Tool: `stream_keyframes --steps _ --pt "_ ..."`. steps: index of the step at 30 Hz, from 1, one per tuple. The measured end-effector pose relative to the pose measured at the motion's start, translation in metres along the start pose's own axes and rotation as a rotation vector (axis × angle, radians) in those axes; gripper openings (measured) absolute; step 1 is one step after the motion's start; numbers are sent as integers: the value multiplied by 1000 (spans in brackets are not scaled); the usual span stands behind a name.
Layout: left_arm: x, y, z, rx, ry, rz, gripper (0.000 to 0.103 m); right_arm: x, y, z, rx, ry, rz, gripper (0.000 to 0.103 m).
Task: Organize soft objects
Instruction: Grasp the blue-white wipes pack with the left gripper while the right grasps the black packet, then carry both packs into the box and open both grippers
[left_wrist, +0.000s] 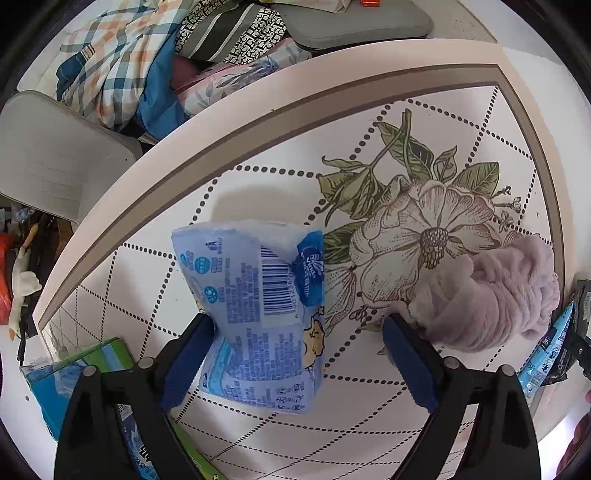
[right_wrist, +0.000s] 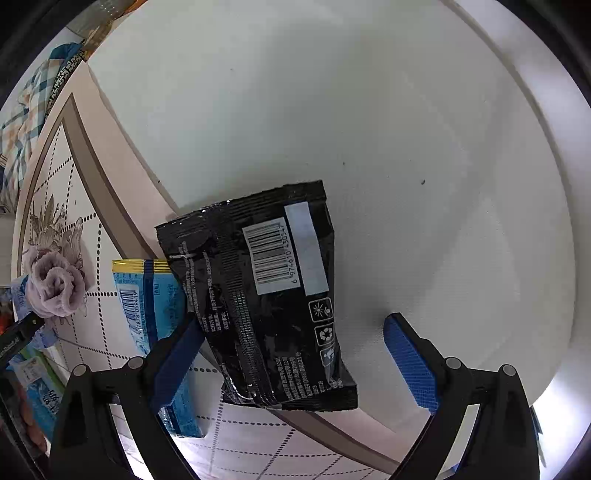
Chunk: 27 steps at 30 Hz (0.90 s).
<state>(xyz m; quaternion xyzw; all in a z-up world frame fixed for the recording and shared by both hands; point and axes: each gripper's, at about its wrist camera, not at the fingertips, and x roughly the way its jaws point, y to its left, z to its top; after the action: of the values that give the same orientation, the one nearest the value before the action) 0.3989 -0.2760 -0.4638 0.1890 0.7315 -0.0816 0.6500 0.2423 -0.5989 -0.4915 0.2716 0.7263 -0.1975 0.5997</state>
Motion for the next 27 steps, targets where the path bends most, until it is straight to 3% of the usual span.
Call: stream_keyframes --steps 1,3,4,6,7,9,11,17,27 --pt "-1 1 0 -3 -3 0 89 1 1 0 -4 -1 -4 99" --pt "-3 3 0 -10 -11 9 74 3 4 0 -20 -2 -19 98" --pt "-5 3 -2 -9 -17 19 71 2 7 -7 -26 -5 -26 96" --pt "-8 7 -7 -8 -31 32 54 2 16 -17 -44 -14 -46 92" --pt "-9 9 -9 -10 -36 37 52 3 19 -19 -58 -16 -57 88" --pt "-10 13 -14 -23 -34 20 49 0 27 -25 -82 -32 -67 80" --pt "-10 14 -18 -24 -34 22 47 -2 34 -29 -96 -43 -70 66" --pt "-16 17 -28 -58 -38 -8 39 -7 44 -36 -93 -56 -64 52" --pt "-68 11 -82 -82 -130 -110 38 -51 37 -76 -88 -117 11 51"
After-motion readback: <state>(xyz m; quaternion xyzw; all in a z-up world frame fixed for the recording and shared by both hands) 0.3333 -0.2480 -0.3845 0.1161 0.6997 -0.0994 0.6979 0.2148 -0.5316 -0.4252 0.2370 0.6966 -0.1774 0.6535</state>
